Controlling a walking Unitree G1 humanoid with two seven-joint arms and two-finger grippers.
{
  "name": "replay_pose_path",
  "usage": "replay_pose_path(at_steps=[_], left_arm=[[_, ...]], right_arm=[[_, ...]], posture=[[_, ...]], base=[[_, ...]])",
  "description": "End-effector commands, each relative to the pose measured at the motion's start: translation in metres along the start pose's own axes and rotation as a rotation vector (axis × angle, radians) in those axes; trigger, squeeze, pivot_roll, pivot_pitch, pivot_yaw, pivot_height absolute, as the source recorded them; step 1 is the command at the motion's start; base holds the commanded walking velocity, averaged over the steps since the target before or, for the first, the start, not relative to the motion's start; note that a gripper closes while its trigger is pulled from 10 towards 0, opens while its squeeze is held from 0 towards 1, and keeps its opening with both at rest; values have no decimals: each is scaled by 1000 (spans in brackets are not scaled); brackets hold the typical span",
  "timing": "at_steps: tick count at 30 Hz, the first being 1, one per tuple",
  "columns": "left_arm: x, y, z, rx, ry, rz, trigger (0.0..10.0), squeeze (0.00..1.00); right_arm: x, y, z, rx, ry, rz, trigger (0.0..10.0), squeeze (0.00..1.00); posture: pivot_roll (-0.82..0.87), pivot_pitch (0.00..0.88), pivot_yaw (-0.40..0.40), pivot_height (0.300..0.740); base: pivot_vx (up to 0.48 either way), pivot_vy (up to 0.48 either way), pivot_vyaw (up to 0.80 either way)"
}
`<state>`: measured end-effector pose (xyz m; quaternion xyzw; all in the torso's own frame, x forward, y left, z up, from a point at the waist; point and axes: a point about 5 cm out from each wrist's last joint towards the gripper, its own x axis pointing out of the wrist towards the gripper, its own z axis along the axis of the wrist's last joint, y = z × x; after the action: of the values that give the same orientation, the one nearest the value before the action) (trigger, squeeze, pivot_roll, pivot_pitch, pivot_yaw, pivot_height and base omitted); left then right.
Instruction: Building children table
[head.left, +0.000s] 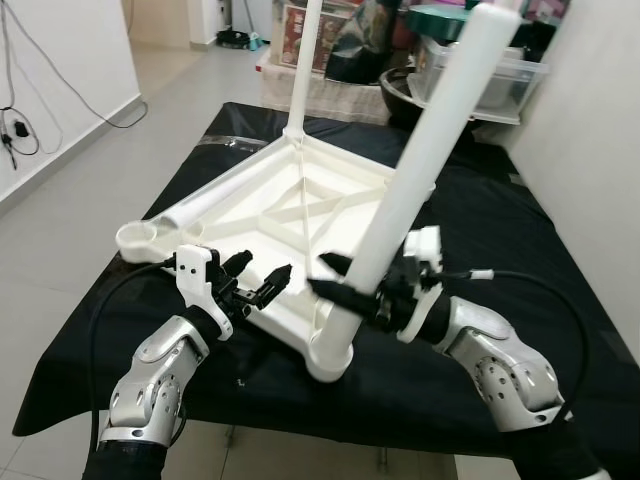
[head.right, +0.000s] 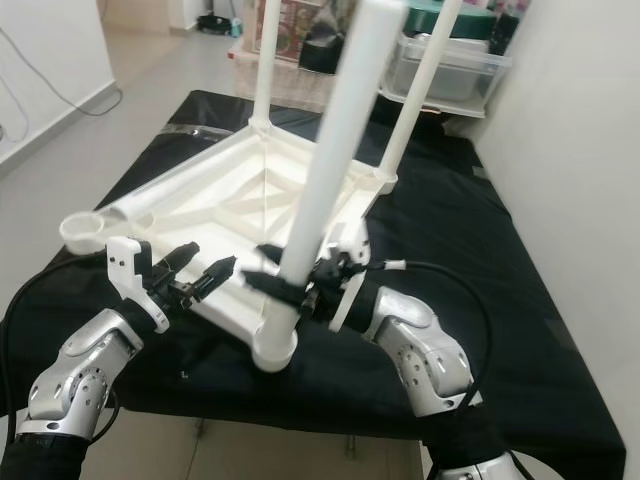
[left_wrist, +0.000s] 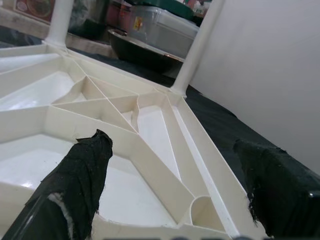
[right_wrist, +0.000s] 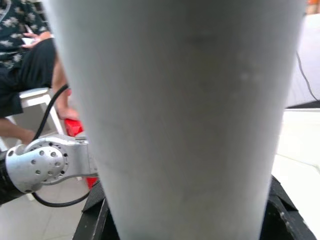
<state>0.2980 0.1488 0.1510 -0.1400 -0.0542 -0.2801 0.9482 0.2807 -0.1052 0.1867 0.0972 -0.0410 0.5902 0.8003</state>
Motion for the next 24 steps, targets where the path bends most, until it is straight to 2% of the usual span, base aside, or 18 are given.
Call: replay_pose_path(at_steps=[1,2,3,4,5,6,7,8,9,15,16,17,20,21,22,23,24], left_arm=[[-2,-1,-4,-5,24,-7,10000,0],[-2,-1,-4,-5,25,-7,10000,0],[-2,-1,-4,-5,25,-7,10000,0],[-2,-1,-4,-5,24,-7,10000,0],[-2,-1,-4,-5,24,-7,10000,0],[-3,-1,-4,-5,24,-6,10000,0],[-3,-1,-3,-6,23,-7,10000,0],[-3,-1,-3,-7,22,-7,10000,0],[-2,-2,-3,-8,21,-8,10000,0],[-2,-2,-3,-9,20,-10,10000,0],[-2,-2,-3,-9,18,-9,10000,0],[-2,-2,-3,-9,18,-9,10000,0],[-2,-1,-3,-8,17,-5,10000,0],[-2,-1,-3,-8,17,-5,10000,0],[-2,-1,-2,-6,14,0,10000,0],[-2,-1,-2,-5,13,2,10000,0],[-2,-1,-2,-5,13,2,10000,0]], right_arm=[[6,7,-10,114,-46,76,0,0],[8,3,-13,106,-34,37,5451,0],[8,3,-13,106,-34,37,5451,0],[9,-2,-16,109,-16,-21,10000,0],[9,-2,-16,109,-16,-21,10000,0],[8,-6,-18,101,1,-72,10000,0],[6,-14,-23,84,36,-171,10000,102],[2,-18,-26,77,63,-226,10000,102],[-1,-22,-26,81,52,-269,10000,1000],[-7,-27,-21,78,32,-348,10000,988],[-9,-31,-14,37,-10,-414,10000,0],[-9,-31,-14,37,-10,-414,10000,0],[-13,-43,-3,5,-85,-571,10000,0],[-13,-43,-3,5,-85,-571,10000,0],[-24,-65,6,-6,-138,-859,10000,0],[-32,-73,9,-6,-159,-996,10000,0],[-32,-73,9,-6,-159,-996,10000,0]], posture=[[96,0,-133,740],[100,0,-134,740],[100,0,-134,740],[99,0,-134,740],[99,0,-134,740],[97,0,-133,740],[90,0,-130,740],[90,0,-130,740],[88,0,-131,740],[87,0,-131,740],[82,0,-131,740],[82,0,-131,740],[82,0,-131,740],[82,0,-131,740],[84,0,-134,740],[80,0,-132,740],[80,0,-132,740]], base=[[0,0,0],[0,0,0],[0,0,0],[0,0,0],[0,0,0],[0,0,0],[0,0,0],[0,0,0],[0,0,0],[0,0,0],[0,0,0],[0,0,0],[0,0,0],[0,0,0],[0,0,0],[0,0,0],[0,0,0]])
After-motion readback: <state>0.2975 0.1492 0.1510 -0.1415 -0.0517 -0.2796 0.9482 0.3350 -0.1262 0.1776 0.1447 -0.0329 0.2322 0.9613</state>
